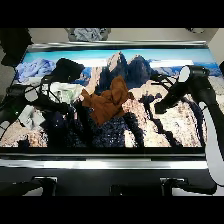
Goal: Fold the shirts.
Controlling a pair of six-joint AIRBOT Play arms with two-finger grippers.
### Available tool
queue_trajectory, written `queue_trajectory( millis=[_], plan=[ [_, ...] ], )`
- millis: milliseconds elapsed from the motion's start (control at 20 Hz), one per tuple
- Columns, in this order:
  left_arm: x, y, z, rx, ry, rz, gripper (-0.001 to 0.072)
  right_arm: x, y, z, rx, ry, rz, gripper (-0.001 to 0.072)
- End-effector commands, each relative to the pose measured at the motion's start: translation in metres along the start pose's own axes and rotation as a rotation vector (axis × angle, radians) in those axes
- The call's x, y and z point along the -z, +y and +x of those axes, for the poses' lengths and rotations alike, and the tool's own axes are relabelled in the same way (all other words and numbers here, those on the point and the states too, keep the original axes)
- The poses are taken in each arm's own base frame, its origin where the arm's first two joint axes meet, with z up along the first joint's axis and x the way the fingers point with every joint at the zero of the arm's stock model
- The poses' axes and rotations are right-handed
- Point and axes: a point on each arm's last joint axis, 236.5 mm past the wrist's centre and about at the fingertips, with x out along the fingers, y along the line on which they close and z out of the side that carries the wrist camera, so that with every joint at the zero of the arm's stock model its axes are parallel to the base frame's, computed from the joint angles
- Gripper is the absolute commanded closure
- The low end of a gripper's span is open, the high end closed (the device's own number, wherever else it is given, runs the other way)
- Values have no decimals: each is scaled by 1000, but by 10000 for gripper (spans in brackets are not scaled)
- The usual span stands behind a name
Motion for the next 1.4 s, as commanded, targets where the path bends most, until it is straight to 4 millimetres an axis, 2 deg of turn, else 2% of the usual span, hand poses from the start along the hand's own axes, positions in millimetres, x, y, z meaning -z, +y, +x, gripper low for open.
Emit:
queue_trajectory(
  millis=[0,100,200,250,300,400,500,600,750,950,1050,1100,1200,1250,1350],
  plan=[
    [-14,-5,6,23,-50,-43,-6,-16,-10,-1,41,-68,0,220],
    [-15,-27,9,118,-38,-190,-7,-25,-18,-2,77,-106,-1,217],
    [-39,-50,8,228,-113,-211,-10,-35,-34,-5,139,-153,-2,209],
    [-50,-63,8,287,-130,-220,-10,-38,-41,-7,165,-168,0,149],
    [-60,-75,9,339,-125,-228,-10,-38,-49,-8,191,-176,4,38],
    [-79,-99,20,424,-79,-221,-10,-33,-65,-11,242,-163,8,16],
    [-88,-114,43,437,-4,-183,-10,-21,-76,-12,265,-131,21,15],
    [-89,-128,65,444,74,-145,-11,-8,-80,-11,249,-98,48,15],
    [-83,-150,88,451,134,-104,-11,10,-88,-11,230,-63,90,15],
    [-63,-175,98,461,180,5,-7,13,-90,-11,224,-62,103,16],
    [-58,-180,101,449,190,15,-5,10,-85,-10,204,-76,106,16],
    [-57,-178,104,429,191,26,33,8,-82,-10,191,-84,107,16],
    [-56,-168,109,384,190,40,234,3,-73,-9,151,-104,112,17],
    [-56,-166,110,379,192,41,288,0,-69,-8,130,-115,111,17],
    [-52,-157,110,370,220,33,589,-5,-63,-8,105,-132,99,19]
  ],
)
